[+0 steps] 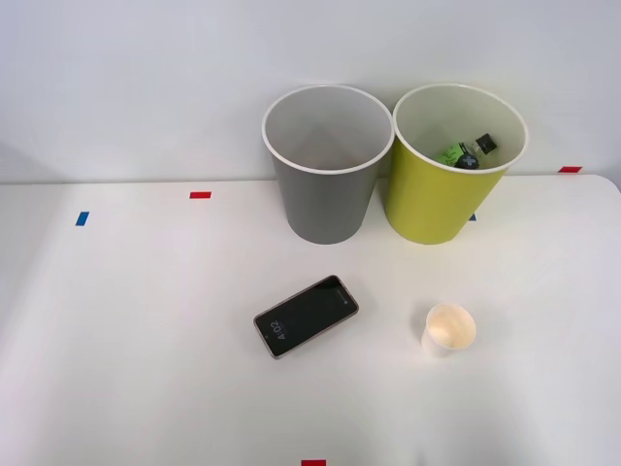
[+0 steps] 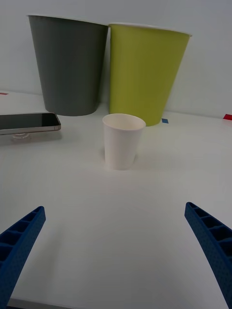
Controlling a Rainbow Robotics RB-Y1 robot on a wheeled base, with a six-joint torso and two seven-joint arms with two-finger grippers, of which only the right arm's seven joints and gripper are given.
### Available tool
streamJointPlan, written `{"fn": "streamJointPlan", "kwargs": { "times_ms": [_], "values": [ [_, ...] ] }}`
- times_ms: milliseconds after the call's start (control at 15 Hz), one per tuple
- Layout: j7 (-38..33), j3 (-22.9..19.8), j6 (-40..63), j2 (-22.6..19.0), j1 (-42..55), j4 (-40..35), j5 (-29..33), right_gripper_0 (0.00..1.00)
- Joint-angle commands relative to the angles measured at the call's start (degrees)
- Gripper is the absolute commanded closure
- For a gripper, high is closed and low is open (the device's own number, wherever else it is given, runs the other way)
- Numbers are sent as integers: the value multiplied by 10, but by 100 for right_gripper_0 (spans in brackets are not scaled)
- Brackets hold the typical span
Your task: Put cans in the gray bin, plastic bottles in the light green bin
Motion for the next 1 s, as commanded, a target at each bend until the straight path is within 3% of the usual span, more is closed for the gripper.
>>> {"fn": "streamJointPlan", "kwargs": {
  "times_ms": [67, 1000],
  "values": [
    [0, 0, 0, 0, 0, 0, 0, 0],
    [0, 0, 0, 0, 0, 0, 0, 0]
  ]
}}
